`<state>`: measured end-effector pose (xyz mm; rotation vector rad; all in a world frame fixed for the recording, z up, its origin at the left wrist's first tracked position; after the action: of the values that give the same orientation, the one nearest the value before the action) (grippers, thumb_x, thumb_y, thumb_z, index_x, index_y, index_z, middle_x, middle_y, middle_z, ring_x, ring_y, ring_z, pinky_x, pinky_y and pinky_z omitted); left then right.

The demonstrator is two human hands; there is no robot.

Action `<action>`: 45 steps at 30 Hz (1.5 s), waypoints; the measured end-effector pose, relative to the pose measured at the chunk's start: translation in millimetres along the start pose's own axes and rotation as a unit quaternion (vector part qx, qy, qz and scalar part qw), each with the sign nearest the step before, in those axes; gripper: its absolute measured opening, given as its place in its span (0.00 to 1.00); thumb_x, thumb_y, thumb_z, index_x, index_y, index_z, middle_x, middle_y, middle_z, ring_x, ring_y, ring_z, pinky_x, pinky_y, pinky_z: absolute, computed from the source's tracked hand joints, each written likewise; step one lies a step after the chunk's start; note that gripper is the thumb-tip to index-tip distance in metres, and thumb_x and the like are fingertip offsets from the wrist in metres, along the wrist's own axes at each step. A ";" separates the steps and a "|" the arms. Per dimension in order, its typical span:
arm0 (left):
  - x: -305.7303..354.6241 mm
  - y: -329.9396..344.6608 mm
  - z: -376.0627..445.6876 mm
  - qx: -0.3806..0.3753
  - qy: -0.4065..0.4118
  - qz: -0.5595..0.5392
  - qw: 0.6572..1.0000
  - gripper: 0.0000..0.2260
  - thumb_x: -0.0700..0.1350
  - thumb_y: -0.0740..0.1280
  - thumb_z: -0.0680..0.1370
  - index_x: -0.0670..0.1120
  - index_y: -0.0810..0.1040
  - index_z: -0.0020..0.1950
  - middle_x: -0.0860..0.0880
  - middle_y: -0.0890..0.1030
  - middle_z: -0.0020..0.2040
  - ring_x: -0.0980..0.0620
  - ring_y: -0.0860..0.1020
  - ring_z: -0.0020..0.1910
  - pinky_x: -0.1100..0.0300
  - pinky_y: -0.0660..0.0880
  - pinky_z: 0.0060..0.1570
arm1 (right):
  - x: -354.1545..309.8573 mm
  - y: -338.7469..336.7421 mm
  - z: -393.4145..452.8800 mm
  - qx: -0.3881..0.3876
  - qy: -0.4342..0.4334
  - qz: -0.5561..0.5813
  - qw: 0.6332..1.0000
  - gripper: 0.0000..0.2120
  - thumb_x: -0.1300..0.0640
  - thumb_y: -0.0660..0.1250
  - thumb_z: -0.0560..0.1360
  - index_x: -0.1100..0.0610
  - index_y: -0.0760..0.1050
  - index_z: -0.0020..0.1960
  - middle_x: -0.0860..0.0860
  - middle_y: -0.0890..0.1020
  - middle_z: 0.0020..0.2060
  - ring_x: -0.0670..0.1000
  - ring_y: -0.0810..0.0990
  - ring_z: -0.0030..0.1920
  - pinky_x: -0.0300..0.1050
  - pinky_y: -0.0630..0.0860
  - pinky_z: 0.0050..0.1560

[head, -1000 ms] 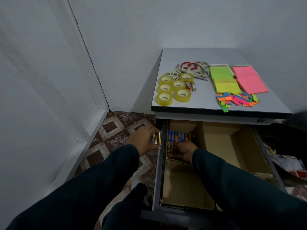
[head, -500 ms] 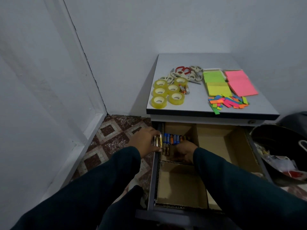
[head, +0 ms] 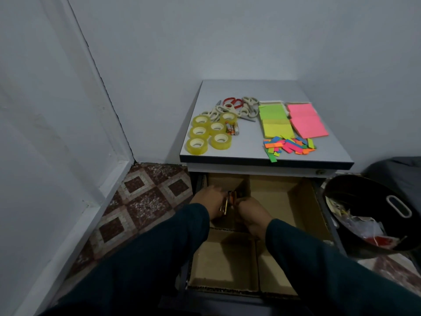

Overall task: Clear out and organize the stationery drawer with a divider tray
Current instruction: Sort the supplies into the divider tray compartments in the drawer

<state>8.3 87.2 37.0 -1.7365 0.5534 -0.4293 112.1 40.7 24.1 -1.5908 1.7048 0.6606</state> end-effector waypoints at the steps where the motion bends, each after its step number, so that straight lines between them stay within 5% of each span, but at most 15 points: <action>1: 1.2 4.0 4.1 -0.015 -0.009 -0.007 1.000 0.23 0.43 0.67 0.76 0.44 0.67 0.70 0.43 0.72 0.66 0.45 0.69 0.65 0.53 0.68 0.63 | 2.1 -1.1 2.9 0.000 -0.001 0.005 1.000 0.12 0.61 0.57 0.80 0.60 0.73 0.61 0.57 0.80 0.49 0.53 0.78 0.45 0.43 0.74 0.42; 6: 4.9 17.5 17.7 -0.069 -0.019 0.058 0.996 0.25 0.43 0.67 0.76 0.42 0.64 0.71 0.41 0.70 0.67 0.43 0.69 0.65 0.51 0.69 0.61 | 5.7 -6.7 10.1 0.002 0.004 0.006 1.000 0.16 0.62 0.52 0.80 0.59 0.71 0.65 0.57 0.78 0.53 0.55 0.75 0.52 0.48 0.73 0.54; 11: 4.8 26.6 22.0 -0.048 -0.013 0.124 0.991 0.25 0.44 0.66 0.77 0.42 0.62 0.73 0.42 0.68 0.70 0.43 0.67 0.68 0.50 0.67 0.62 | 4.6 -5.2 6.6 -0.004 0.008 0.020 1.000 0.15 0.63 0.54 0.80 0.61 0.71 0.65 0.52 0.73 0.36 0.48 0.71 0.34 0.39 0.68 0.31; 22: 2.2 34.9 21.9 -0.030 -0.011 0.159 0.987 0.20 0.42 0.61 0.79 0.43 0.66 0.71 0.42 0.69 0.69 0.43 0.67 0.67 0.50 0.67 0.63 | 7.2 2.7 7.5 -0.001 0.033 0.041 0.999 0.16 0.66 0.56 0.78 0.62 0.70 0.65 0.53 0.74 0.41 0.51 0.71 0.41 0.43 0.69 0.43; 27: -1.6 26.0 13.4 0.032 -0.009 0.120 0.992 0.20 0.42 0.61 0.79 0.42 0.66 0.71 0.42 0.68 0.69 0.43 0.65 0.68 0.51 0.61 0.66 | 8.0 5.1 11.4 0.005 0.035 0.053 0.998 0.14 0.64 0.57 0.78 0.62 0.71 0.62 0.58 0.78 0.48 0.56 0.76 0.48 0.46 0.73 0.48; 31: -12.6 16.7 -11.2 0.121 -0.005 0.059 0.991 0.18 0.43 0.61 0.79 0.44 0.69 0.69 0.44 0.67 0.69 0.44 0.64 0.68 0.51 0.60 0.67 | 7.5 12.0 14.3 0.007 0.046 0.086 0.995 0.14 0.63 0.57 0.79 0.62 0.72 0.63 0.58 0.79 0.47 0.53 0.78 0.42 0.46 0.75 0.38; 35: -24.3 17.6 -33.2 0.206 -0.041 -0.047 0.977 0.20 0.42 0.62 0.77 0.44 0.70 0.69 0.43 0.65 0.72 0.43 0.63 0.71 0.51 0.63 0.66 | 7.1 16.1 20.2 0.016 0.058 0.060 0.996 0.15 0.62 0.57 0.80 0.62 0.70 0.65 0.60 0.78 0.56 0.57 0.79 0.55 0.54 0.77 0.57; 37: -31.3 23.6 -38.1 0.202 -0.090 -0.089 0.971 0.21 0.45 0.59 0.78 0.46 0.65 0.72 0.46 0.60 0.74 0.47 0.61 0.71 0.53 0.62 0.67 | 6.5 15.9 19.5 0.017 0.066 0.059 0.996 0.14 0.62 0.57 0.80 0.62 0.69 0.65 0.60 0.78 0.57 0.58 0.78 0.57 0.53 0.76 0.58; 41: -32.2 31.3 -38.0 0.188 -0.133 -0.144 0.962 0.22 0.47 0.56 0.80 0.48 0.59 0.74 0.49 0.59 0.74 0.50 0.62 0.70 0.55 0.63 0.68 | 5.6 18.0 18.3 0.000 0.079 0.065 0.995 0.12 0.62 0.57 0.80 0.62 0.71 0.62 0.59 0.79 0.53 0.56 0.79 0.49 0.50 0.77 0.47; 45: -30.4 32.9 -35.8 0.175 -0.128 -0.148 0.965 0.22 0.46 0.55 0.80 0.48 0.59 0.74 0.49 0.57 0.74 0.49 0.62 0.69 0.55 0.65 0.65 | 8.2 22.6 20.2 0.000 0.076 0.053 0.996 0.10 0.63 0.57 0.80 0.62 0.73 0.59 0.57 0.80 0.43 0.54 0.79 0.40 0.53 0.77 0.53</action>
<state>-41.0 70.1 13.4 -1.5009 0.0247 -0.4704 92.8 53.7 3.0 -1.5936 1.9118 0.6042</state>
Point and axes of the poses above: each hand's wrist, its own z-axis towards the middle knuckle, its own y-axis out of the palm, x = y × z, the point moved 3 cm from there along z, towards the middle knuckle
